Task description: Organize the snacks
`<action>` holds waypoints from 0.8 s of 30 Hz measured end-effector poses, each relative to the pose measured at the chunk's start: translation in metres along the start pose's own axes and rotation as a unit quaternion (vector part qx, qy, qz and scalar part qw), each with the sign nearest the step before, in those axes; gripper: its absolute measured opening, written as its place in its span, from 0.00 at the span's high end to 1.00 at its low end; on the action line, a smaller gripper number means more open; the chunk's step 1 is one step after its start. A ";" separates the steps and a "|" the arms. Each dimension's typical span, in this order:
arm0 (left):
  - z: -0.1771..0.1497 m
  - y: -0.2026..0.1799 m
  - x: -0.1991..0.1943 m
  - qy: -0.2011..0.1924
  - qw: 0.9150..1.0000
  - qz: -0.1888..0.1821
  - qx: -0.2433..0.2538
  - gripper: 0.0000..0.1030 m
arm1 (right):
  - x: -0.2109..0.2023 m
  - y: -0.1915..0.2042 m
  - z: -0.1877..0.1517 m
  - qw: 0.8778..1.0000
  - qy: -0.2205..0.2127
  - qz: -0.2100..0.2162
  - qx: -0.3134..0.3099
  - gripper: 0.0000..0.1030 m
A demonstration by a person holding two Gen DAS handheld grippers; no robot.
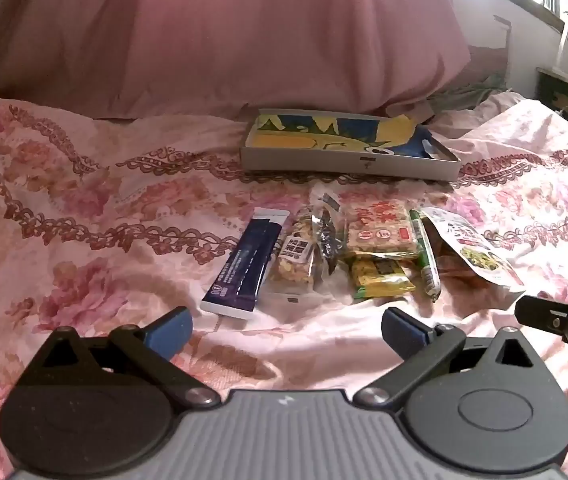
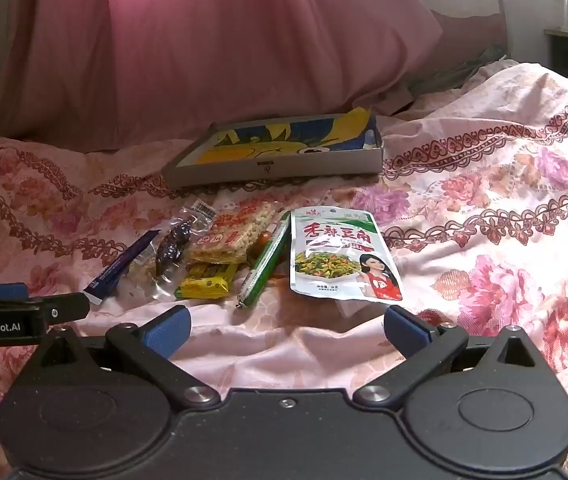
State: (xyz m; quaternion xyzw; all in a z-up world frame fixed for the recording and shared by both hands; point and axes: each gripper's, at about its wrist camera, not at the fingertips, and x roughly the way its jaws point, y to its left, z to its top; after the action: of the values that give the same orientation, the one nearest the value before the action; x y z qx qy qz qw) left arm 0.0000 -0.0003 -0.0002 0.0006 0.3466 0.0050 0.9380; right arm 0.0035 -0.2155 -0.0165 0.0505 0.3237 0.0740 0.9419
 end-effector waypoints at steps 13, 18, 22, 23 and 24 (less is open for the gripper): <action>0.000 -0.002 -0.002 0.002 1.000 0.001 -0.007 0.00 | 0.001 0.000 0.000 1.000 0.000 0.003 0.003 0.00; 0.000 -0.002 -0.002 0.002 1.000 0.001 -0.007 0.00 | 0.001 0.001 0.000 1.000 0.001 0.003 0.003 0.00; 0.000 -0.001 -0.001 0.003 1.000 0.001 -0.008 0.00 | 0.002 0.001 0.000 1.000 0.001 0.003 0.003 0.00; 0.000 -0.001 -0.001 0.003 1.000 0.001 -0.009 0.00 | 0.002 0.000 -0.001 1.000 0.001 0.003 0.003 0.00; 0.000 -0.001 -0.001 0.003 1.000 0.000 -0.008 0.00 | 0.003 0.000 -0.001 1.000 0.002 0.003 0.003 0.00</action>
State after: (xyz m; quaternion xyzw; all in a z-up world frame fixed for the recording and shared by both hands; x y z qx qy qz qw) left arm -0.0008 -0.0016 0.0004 -0.0070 0.3494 0.0083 0.9369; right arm 0.0051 -0.2149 -0.0185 0.0538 0.3252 0.0764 0.9410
